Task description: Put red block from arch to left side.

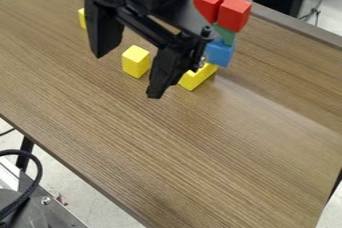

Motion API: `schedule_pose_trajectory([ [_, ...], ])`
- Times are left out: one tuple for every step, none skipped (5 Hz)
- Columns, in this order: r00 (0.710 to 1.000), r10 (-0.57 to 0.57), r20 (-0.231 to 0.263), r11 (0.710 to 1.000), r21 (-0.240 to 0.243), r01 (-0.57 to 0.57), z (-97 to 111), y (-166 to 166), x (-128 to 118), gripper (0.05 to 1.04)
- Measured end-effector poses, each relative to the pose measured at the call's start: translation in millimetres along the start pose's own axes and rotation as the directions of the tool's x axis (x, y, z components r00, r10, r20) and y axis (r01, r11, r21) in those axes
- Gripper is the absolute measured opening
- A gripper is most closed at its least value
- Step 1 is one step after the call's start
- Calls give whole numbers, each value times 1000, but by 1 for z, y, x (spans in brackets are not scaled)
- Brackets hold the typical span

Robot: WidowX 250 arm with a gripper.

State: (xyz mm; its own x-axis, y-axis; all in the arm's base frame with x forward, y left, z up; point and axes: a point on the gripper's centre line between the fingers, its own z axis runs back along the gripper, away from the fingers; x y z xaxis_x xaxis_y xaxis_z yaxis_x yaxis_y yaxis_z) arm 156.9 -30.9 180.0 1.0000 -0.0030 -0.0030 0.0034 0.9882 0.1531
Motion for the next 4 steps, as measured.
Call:
schedule_pose_trajectory([
  [1000, -2, -13, 1000, 3, 2, -3, 0, -2, 1000],
  [997, 57, 46, 998, -29, -56, 6, 0, -2, 1000],
  [991, 99, 85, 994, -56, -94, 14, -1, 0, 1000],
  [963, 244, 118, 968, -97, -233, 29, -5, 6, 1000],
])
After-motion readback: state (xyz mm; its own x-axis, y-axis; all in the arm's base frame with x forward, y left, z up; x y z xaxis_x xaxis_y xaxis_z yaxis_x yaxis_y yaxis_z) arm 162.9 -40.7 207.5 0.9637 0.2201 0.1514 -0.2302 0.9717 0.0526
